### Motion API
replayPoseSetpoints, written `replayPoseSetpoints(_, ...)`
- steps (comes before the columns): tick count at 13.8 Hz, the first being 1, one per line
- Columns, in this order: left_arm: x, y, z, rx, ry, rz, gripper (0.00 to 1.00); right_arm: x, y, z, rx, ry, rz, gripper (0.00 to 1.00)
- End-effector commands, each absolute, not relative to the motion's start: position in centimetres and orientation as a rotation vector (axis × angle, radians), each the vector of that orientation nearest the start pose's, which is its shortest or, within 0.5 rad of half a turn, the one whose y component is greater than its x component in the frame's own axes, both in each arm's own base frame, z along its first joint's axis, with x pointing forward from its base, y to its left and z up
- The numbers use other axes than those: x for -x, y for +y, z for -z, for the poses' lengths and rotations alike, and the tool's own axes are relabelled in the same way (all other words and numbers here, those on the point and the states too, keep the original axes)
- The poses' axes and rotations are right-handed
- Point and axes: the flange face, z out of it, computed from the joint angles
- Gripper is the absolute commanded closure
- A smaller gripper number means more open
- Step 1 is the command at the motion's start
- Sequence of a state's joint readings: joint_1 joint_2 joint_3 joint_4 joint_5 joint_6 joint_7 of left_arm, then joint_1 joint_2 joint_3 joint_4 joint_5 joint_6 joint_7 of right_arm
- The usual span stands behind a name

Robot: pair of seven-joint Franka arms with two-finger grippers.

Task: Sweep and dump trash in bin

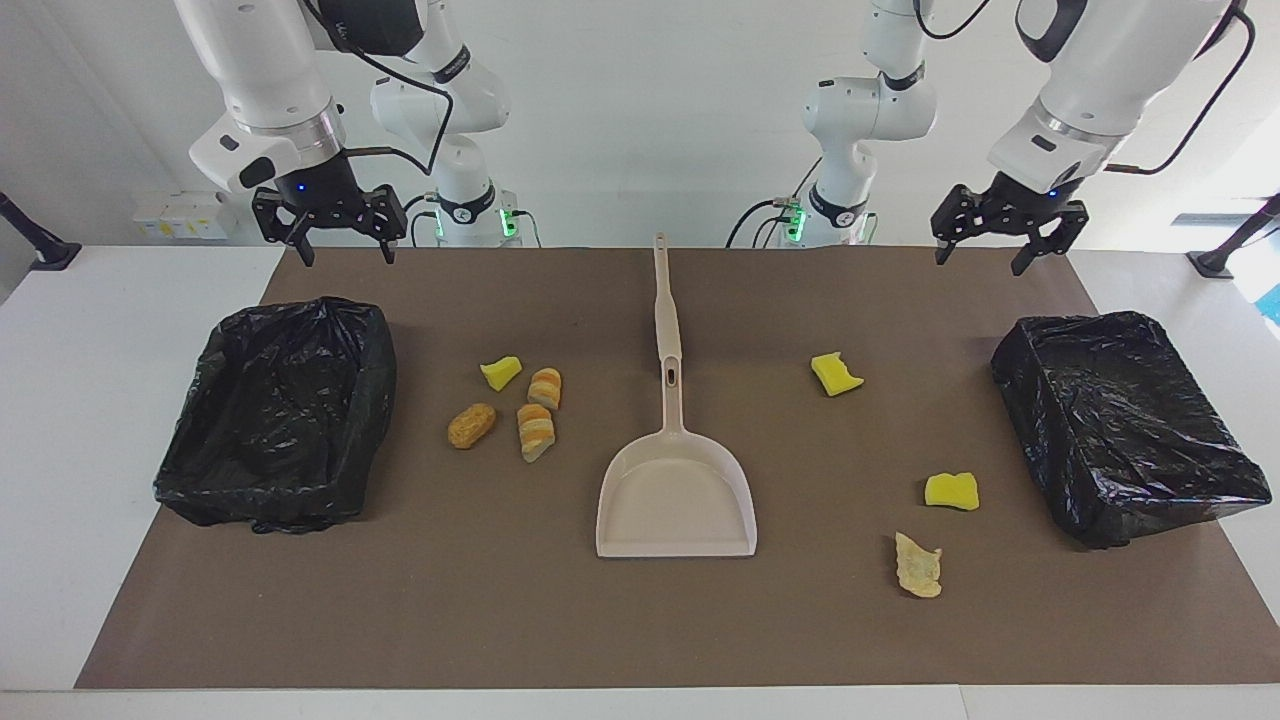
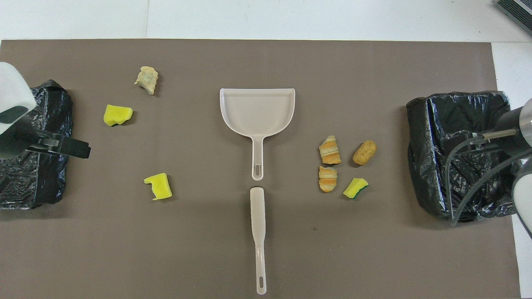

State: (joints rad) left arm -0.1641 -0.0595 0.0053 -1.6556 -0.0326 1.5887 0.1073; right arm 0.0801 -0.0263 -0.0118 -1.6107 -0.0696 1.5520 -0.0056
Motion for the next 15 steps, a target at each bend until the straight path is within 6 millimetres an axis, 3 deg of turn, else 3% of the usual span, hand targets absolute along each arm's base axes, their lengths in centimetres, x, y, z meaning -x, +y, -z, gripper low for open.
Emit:
replayPoseSetpoints(1,-50.9,-12.3,-58.5,3.154,0.447,0.021,0.0,-58.0,8.1,-59.6,3.238,-0.071,-0.061,0.0)
replayPoseSetpoints(3,-49.5,-15.6,-56.2,3.152,0.476,0.046,0.0,-61.0,10.1,-57.8,3.229,-0.013,-0.053,0.0)
replayPoseSetpoints(6,-47.0,-19.8,-53.0,3.144,0.532,0.028,0.0,-63.5,15.9,-53.5,3.223,0.078,-0.03,0.0)
replayPoseSetpoints(8,-44.3,-22.4,-50.0,3.14,0.575,0.043,0.0,-64.9,18.9,-49.6,3.153,0.082,-0.047,0.0)
replayPoseSetpoints(10,-41.0,-25.4,-46.7,3.158,0.533,0.074,0.0,-66.2,21.4,-46.9,3.134,0.077,-0.064,0.0)
replayPoseSetpoints(12,-37.6,-28.9,-43.4,3.168,0.517,0.089,0.0,-66.1,24.5,-44.7,3.122,0.08,-0.109,0.0)
replayPoseSetpoints(15,-31.9,-33.5,-39.1,3.207,0.463,0.166,0.0,-64.1,31.1,-40.9,3.117,0.109,-0.19,0.0)
